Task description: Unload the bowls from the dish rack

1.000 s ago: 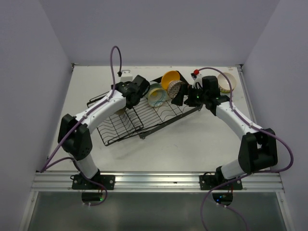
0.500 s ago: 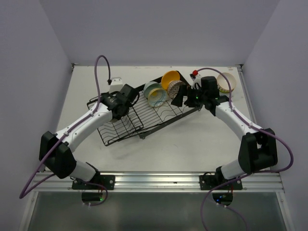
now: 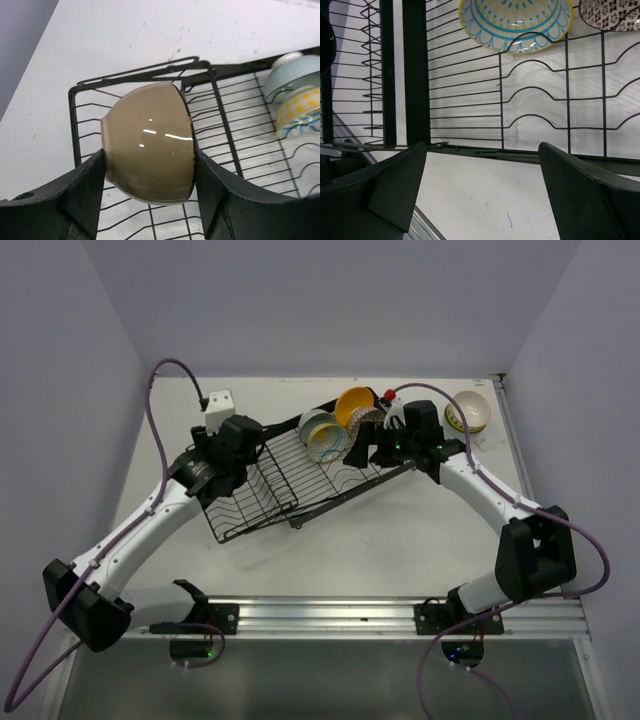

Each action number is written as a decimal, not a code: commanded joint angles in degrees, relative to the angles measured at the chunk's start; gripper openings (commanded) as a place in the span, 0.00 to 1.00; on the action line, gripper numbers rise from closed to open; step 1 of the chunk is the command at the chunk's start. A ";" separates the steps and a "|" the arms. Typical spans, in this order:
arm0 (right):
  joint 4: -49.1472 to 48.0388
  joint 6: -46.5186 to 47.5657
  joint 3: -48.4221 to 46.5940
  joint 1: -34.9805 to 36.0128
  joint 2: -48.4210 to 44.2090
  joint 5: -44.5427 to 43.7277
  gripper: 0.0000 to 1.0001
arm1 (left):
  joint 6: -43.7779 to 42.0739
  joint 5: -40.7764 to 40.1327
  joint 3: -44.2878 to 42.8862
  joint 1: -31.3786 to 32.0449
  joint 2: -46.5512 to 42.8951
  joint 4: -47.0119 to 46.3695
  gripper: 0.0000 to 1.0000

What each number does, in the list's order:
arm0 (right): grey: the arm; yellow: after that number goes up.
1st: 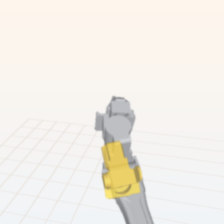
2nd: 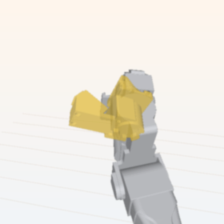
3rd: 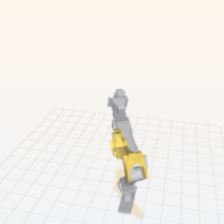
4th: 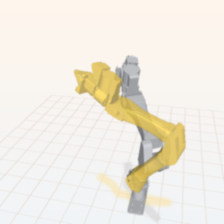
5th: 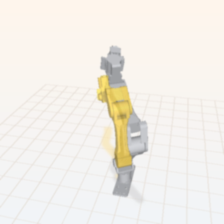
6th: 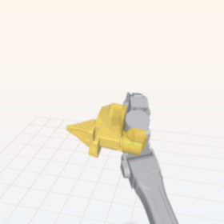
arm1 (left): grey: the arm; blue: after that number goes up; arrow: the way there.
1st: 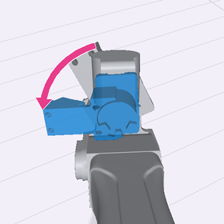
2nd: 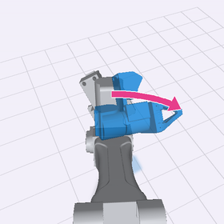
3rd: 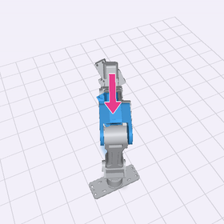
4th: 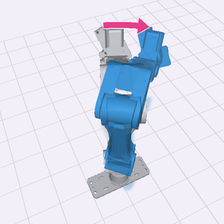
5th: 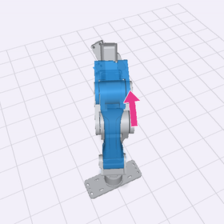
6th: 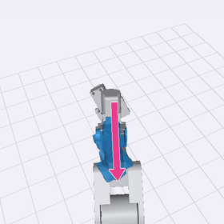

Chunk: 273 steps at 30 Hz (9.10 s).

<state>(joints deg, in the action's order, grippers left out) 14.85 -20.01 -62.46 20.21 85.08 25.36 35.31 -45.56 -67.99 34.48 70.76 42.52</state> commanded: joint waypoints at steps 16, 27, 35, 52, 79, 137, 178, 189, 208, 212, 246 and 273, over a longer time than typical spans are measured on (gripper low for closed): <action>-32.60 -31.66 -2.84 16.08 5.44 1.36 0.96 | 8.89 23.76 11.63 -6.53 -24.70 -26.17 0.23; -39.37 -38.96 -7.68 22.68 13.53 -1.37 0.96 | 12.41 31.75 20.96 -6.53 -33.05 -38.03 0.25; -42.62 -42.21 -9.00 24.70 16.08 -3.13 0.74 | 14.00 33.34 25.88 -6.53 -36.04 -43.73 0.26; -37.71 -40.11 -10.22 24.44 15.03 -1.99 0.00 | 3.47 29.92 28.18 -6.53 -36.31 -40.70 0.85; 13.89 -9.61 -30.80 -23.44 9.49 -12.88 0.00 | -22.48 18.40 21.93 -7.06 -27.18 -31.81 1.00; 19.33 -5.39 -45.12 -38.66 30.15 -20.52 0.63 | -21.95 22.27 20.44 -9.34 -20.66 -28.90 1.00; 21.54 -6.00 -38.89 -38.75 13.30 -19.40 0.88 | -18.70 28.14 18.95 -9.43 -21.89 -29.43 1.00; 13.80 -5.13 -15.00 -22.97 -5.00 -15.88 0.77 | -15.62 49.33 13.76 -9.34 -19.61 -23.02 0.99; 7.83 -2.49 4.79 0.62 -14.24 -11.66 0.70 | -24.24 48.72 16.40 -1.26 -21.64 -9.65 0.94; 6.16 -2.67 7.43 0.62 -14.33 -9.81 0.71 | -24.23 45.84 15.08 1.11 -17.16 -7.19 0.89; 0.00 -1.79 7.70 0.54 -9.05 -4.27 0.76 | -11.58 11.37 10.86 5.69 -5.90 6.61 0.89; 1.58 -2.40 5.06 -1.31 -9.58 -4.36 0.80 | -20.98 30.50 -1.09 -22.00 0.18 -5.26 1.00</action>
<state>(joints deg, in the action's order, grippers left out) 17.15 -22.06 -55.29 19.42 77.30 20.51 13.13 -20.27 -64.55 13.41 72.60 43.64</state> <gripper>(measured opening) 0.798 0.997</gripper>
